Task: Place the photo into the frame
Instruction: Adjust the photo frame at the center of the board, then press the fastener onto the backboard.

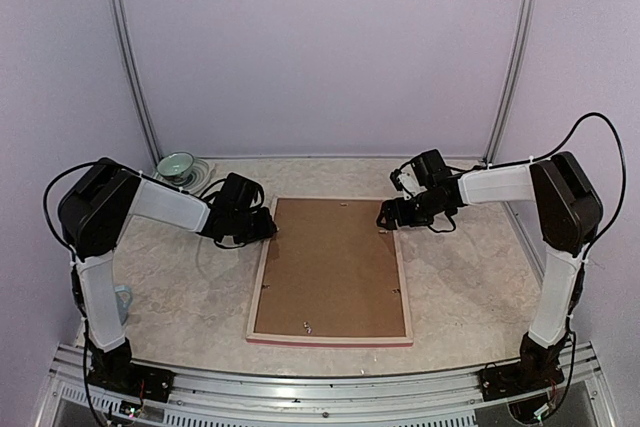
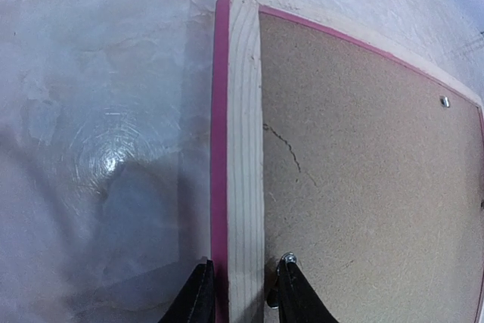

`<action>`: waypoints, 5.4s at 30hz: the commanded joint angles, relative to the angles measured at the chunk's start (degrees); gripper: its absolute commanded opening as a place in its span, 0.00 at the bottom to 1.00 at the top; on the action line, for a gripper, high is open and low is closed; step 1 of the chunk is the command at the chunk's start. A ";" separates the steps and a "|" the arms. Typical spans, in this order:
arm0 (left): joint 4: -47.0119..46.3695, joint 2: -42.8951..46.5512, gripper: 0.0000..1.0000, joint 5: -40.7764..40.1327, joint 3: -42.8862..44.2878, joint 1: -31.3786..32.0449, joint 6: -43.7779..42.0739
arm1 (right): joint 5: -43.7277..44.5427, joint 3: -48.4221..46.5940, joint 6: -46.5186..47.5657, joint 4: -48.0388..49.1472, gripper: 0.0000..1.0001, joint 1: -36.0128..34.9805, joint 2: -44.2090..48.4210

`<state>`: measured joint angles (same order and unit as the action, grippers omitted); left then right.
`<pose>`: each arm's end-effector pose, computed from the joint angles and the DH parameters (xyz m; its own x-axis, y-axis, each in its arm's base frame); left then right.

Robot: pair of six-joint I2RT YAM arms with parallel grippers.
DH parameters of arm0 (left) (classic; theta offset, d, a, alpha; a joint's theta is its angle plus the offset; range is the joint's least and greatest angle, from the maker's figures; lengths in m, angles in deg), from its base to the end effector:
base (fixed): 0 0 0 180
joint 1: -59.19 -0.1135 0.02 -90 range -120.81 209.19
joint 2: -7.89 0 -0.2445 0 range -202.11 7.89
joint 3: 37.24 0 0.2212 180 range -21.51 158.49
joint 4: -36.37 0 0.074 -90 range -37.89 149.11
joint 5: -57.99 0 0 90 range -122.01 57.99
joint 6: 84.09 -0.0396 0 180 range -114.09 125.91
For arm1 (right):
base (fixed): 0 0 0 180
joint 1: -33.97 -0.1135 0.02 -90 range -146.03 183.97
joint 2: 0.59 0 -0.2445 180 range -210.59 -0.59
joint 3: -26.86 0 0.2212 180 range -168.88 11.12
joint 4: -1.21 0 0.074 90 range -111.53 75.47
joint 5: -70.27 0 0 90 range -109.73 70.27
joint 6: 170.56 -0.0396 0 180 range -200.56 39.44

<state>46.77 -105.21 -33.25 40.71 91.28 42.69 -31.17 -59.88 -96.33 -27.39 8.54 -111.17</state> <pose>0.3193 -0.1992 0.1300 -0.7947 -0.2082 -0.5701 0.0530 0.9119 -0.4069 0.3371 0.1690 0.1636 -0.8330 -0.1011 -0.5439 -0.3156 0.8944 0.3170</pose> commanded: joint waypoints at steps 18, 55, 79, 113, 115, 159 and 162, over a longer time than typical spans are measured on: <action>3.12 -0.31 0.25 -1.29 -1.38 1.83 -1.18 | -0.14 -1.99 -0.04 -0.78 0.85 0.03 -1.30; 1.68 -0.67 0.42 0.88 1.00 2.09 -2.77 | -1.31 -2.83 -0.25 -1.78 0.84 0.03 -2.05; 2.14 -1.89 0.22 -2.08 0.22 1.74 -1.64 | -2.66 -0.92 -0.82 -0.28 0.82 0.01 -2.04; -0.02 -2.04 0.44 -2.59 1.96 2.00 -2.23 | -3.80 -0.42 -1.21 0.38 0.80 -0.07 -2.65; 0.24 -2.31 0.42 -3.41 1.88 2.00 -2.23 | -3.76 -0.31 -1.17 0.36 0.80 -0.06 -2.59; -2.44 1.44 0.40 -4.50 -0.71 1.81 -0.81 | -3.10 -0.54 -1.19 -0.37 0.81 0.02 -1.73; -1.53 0.34 0.37 -4.92 -0.04 1.92 -1.00 | -3.27 -0.71 -1.19 -0.44 0.81 -0.01 -1.86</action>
<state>44.12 -102.83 -38.43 38.85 92.77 41.88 -33.16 -61.02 -97.14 -27.74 8.60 -113.01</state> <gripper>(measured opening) 0.392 0.806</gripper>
